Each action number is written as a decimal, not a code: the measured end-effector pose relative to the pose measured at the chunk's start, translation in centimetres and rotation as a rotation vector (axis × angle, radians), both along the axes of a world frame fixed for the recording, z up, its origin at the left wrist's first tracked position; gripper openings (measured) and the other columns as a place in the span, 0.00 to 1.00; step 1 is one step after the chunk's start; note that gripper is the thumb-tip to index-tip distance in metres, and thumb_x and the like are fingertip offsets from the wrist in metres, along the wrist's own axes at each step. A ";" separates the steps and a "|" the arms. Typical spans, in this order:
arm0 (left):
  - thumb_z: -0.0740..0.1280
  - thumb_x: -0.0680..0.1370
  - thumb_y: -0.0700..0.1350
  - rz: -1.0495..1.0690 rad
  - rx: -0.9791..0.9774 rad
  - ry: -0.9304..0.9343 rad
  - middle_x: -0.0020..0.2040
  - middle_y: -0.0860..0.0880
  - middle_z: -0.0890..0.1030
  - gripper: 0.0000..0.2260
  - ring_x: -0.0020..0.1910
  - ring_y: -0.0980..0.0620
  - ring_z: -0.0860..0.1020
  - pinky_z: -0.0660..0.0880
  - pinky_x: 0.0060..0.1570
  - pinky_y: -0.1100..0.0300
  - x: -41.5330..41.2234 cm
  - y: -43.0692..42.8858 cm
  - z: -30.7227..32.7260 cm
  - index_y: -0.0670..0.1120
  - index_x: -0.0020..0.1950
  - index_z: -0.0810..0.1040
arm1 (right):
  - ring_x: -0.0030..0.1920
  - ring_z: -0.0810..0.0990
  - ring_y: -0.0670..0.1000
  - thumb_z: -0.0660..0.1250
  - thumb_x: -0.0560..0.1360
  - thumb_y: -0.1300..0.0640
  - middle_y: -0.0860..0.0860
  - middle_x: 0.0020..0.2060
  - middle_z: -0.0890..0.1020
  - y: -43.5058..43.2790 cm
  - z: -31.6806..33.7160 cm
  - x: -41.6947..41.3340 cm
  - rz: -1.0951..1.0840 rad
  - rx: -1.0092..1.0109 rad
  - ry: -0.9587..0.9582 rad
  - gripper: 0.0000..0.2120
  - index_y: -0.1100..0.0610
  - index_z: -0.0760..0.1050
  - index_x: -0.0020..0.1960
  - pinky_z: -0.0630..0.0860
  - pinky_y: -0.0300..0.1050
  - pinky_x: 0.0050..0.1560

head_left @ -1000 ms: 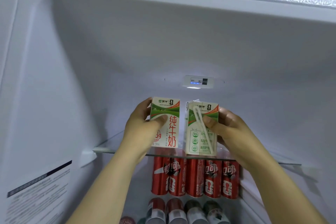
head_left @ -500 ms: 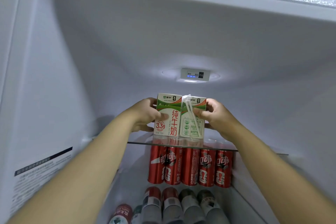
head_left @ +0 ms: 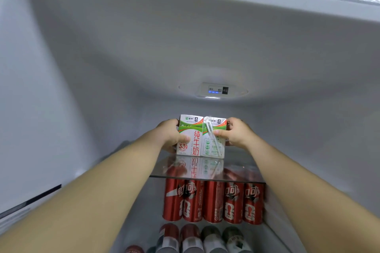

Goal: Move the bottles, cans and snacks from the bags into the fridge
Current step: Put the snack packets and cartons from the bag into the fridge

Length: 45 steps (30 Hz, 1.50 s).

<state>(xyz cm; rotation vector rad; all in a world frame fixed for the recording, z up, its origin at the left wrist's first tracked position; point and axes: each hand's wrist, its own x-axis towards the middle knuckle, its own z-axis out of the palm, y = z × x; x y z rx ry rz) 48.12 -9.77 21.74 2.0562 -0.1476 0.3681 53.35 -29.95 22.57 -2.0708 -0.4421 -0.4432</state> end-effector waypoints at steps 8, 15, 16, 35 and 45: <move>0.72 0.73 0.38 0.101 0.086 -0.037 0.53 0.43 0.81 0.13 0.51 0.43 0.82 0.80 0.49 0.44 0.8 -0.3 -0.5 0.44 0.55 0.75 | 0.56 0.80 0.56 0.74 0.71 0.62 0.55 0.57 0.81 -0.4 -0.6 1.2 0.024 -0.002 0.019 0.21 0.61 0.72 0.62 0.79 0.55 0.55; 0.73 0.74 0.44 0.224 0.179 -0.030 0.59 0.41 0.77 0.25 0.53 0.42 0.79 0.80 0.52 0.46 -0.3 -0.3 -0.5 0.38 0.67 0.68 | 0.51 0.83 0.57 0.73 0.72 0.65 0.60 0.56 0.82 -1.5 -1.4 1.0 0.021 0.013 0.095 0.19 0.66 0.73 0.61 0.81 0.56 0.52; 0.73 0.74 0.44 0.239 0.180 -0.024 0.62 0.40 0.75 0.27 0.56 0.42 0.78 0.79 0.53 0.46 -0.7 -0.4 -0.4 0.38 0.69 0.66 | 0.50 0.83 0.57 0.74 0.72 0.63 0.61 0.56 0.81 -1.5 -1.4 1.0 -0.011 0.002 0.072 0.22 0.66 0.72 0.62 0.81 0.54 0.51; 0.70 0.74 0.47 0.222 0.354 -0.369 0.61 0.49 0.78 0.22 0.56 0.49 0.78 0.75 0.53 0.57 -10.1 -4.7 -2.7 0.47 0.66 0.72 | 0.46 0.83 0.53 0.75 0.71 0.57 0.56 0.50 0.82 -4.2 0.0 -12.0 -0.100 -0.225 -0.069 0.19 0.61 0.76 0.59 0.81 0.46 0.48; 0.71 0.74 0.45 -0.207 0.071 -0.542 0.55 0.57 0.79 0.16 0.51 0.58 0.79 0.75 0.53 0.59 -18.5 -8.2 -6.2 0.52 0.60 0.76 | 0.46 0.81 0.45 0.71 0.74 0.54 0.46 0.47 0.82 -7.0 -1.7 -29.4 -0.468 -0.510 -0.309 0.14 0.52 0.78 0.59 0.77 0.39 0.50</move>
